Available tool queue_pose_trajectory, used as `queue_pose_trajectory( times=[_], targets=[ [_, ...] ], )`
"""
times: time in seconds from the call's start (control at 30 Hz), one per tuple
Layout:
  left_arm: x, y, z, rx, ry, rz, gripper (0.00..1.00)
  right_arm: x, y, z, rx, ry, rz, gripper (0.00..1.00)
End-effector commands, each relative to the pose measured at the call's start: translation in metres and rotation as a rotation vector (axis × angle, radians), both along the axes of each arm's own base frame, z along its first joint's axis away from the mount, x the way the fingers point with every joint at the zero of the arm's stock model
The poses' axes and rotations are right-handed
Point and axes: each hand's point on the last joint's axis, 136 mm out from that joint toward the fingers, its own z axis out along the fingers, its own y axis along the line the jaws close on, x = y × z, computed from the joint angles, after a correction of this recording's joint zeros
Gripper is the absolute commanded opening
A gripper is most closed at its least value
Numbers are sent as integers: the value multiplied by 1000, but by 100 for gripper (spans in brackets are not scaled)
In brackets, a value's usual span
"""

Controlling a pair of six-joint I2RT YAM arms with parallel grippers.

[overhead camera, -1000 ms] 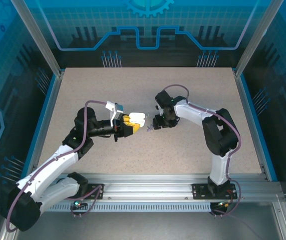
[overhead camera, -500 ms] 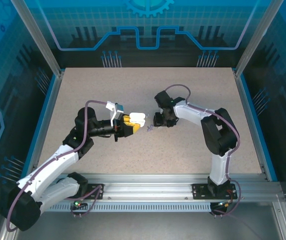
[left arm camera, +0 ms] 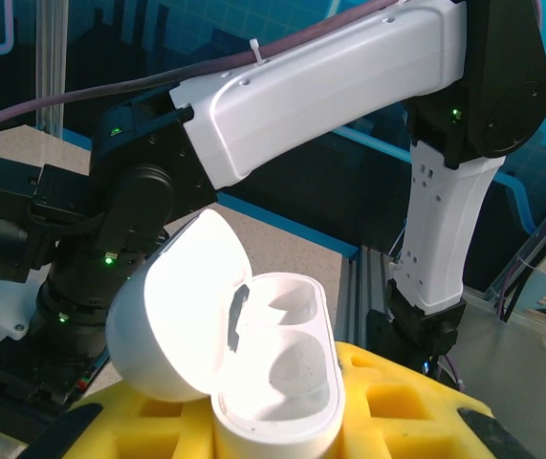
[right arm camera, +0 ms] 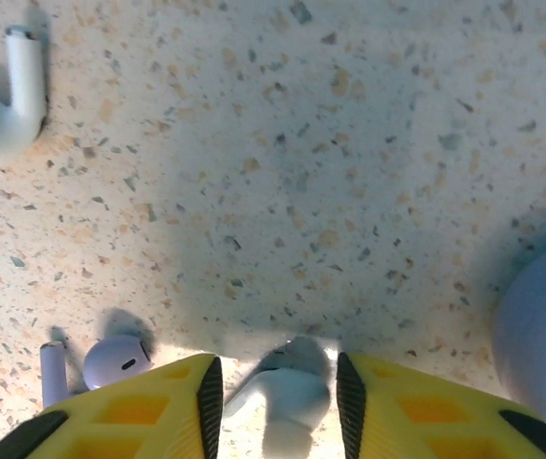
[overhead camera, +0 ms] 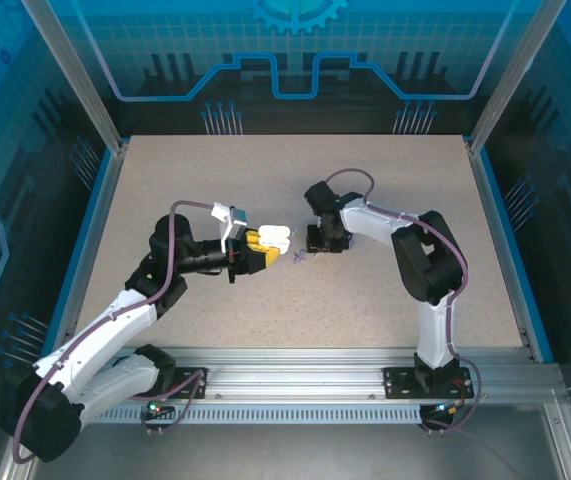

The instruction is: Insert the wireless bluetooth earbuds into the charging case

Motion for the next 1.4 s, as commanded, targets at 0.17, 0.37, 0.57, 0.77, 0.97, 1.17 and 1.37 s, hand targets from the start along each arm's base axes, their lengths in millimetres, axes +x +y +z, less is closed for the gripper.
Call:
queue_pose_trajectory(
  times=[0.17, 0.37, 0.57, 0.77, 0.97, 1.17, 1.37],
  targets=[
    [1, 2, 14, -16, -59, 7, 16, 3, -4, 0, -104, 25, 106, 32],
    [1, 2, 14, -19, -60, 7, 16, 0, -7, 4, -125, 19, 105, 38],
    [1, 2, 15, -19, -62, 8, 16, -9, 1, 2, -60, 32, 88, 41],
    [1, 2, 14, -18, -60, 7, 16, -15, 2, -5, -55, 47, 67, 40],
    [1, 2, 15, -19, -62, 7, 16, -18, 4, -6, -74, 41, 74, 34],
    [1, 1, 16, -19, -62, 7, 16, -19, 1, -6, -98, 35, 75, 27],
    [2, 1, 16, -19, -60, 7, 16, -18, -3, -2, -109, 8, 67, 21]
  ],
)
